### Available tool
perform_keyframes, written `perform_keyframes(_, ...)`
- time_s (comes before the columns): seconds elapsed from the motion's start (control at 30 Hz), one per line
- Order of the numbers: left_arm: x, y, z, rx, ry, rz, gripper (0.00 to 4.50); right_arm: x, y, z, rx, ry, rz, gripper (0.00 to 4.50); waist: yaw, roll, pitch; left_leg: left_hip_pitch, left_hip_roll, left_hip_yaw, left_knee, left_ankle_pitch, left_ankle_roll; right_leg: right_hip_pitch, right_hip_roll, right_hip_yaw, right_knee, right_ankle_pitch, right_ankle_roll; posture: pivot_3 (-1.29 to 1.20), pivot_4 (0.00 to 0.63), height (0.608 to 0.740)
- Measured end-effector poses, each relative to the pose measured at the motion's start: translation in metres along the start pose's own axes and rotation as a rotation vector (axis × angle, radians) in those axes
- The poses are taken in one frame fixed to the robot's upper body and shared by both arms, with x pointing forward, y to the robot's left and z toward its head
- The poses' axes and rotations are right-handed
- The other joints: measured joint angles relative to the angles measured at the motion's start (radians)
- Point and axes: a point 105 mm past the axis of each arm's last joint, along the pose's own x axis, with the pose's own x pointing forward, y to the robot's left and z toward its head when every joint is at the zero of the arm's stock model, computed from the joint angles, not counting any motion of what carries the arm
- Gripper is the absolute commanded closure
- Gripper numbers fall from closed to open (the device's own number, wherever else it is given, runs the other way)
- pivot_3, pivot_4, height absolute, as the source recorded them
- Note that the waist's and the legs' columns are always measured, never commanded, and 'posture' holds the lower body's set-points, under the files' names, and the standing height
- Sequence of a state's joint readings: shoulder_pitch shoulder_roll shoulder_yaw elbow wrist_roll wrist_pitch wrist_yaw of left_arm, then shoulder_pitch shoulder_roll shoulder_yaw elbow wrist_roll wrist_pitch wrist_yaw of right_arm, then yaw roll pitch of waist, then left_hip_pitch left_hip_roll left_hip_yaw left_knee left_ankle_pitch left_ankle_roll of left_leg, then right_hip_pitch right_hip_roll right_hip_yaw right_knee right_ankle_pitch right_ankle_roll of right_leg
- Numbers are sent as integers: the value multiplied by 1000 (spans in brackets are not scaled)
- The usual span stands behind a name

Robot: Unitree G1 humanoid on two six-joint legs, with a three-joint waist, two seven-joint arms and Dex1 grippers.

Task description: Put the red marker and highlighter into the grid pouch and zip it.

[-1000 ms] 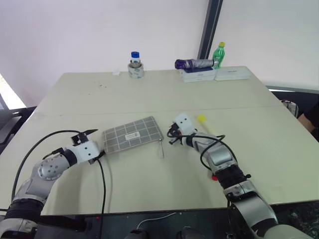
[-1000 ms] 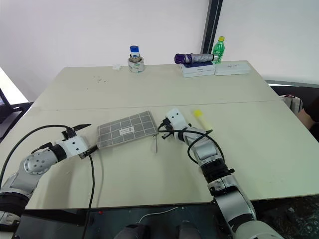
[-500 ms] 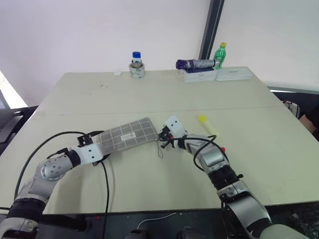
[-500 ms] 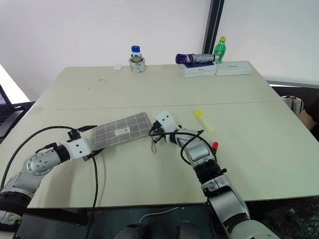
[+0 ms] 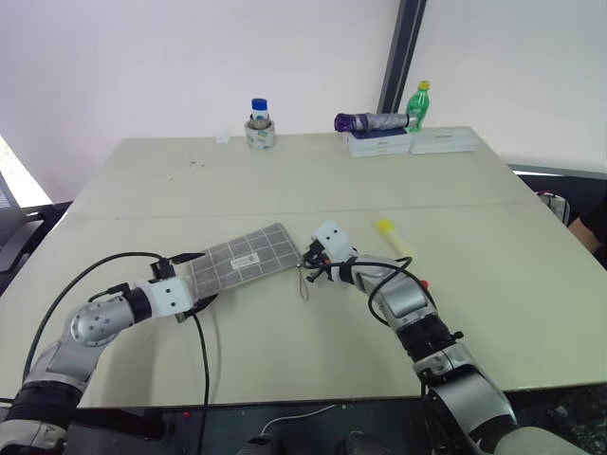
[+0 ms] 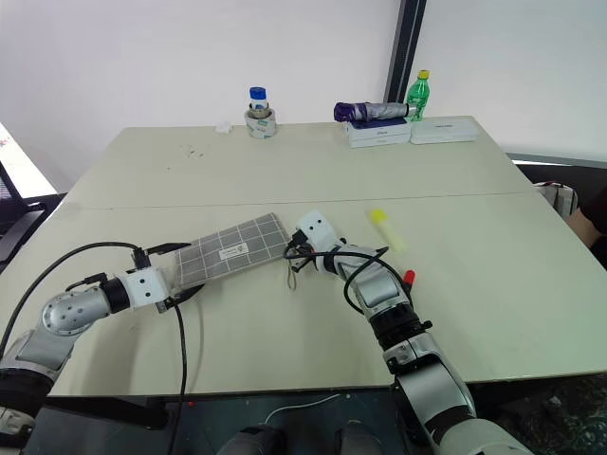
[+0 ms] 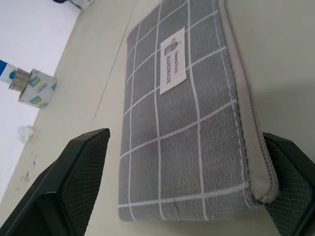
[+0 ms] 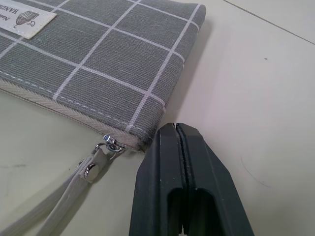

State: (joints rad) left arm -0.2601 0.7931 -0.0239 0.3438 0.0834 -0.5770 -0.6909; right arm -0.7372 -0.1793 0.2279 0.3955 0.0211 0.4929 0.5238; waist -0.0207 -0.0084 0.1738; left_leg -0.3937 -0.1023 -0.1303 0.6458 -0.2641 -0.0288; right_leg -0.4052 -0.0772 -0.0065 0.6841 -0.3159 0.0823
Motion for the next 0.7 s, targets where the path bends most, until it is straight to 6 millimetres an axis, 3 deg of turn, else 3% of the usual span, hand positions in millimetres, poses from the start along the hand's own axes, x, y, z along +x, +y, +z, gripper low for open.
perform_keyframes(0.2, -1, -5, 2, -34, -21, -14, 4471, 0, 0, 0, 0, -1, -3, 4500, 0, 0, 0, 0, 0, 0, 0, 0, 0, 0, 0, 0, 0, 0, 0, 0, 150, 740)
perform_keyframes(0.47, 4, -4, 12, -93, -47, 14, 4471, -1, -4, 2, 3, -13, -22, 4500, 1, 0, 0, 0, 0, 0, 0, 0, 0, 0, 0, 0, 0, 0, 0, 0, 150, 740)
perform_keyframes(0.7, 19, -4, 42, -258, -106, 74, 4471, -15, -31, 8, -40, -36, -118, 4500, 2, 0, 0, 0, 0, 0, 1, 0, 0, 0, 0, 0, 0, 0, 0, 0, 150, 740)
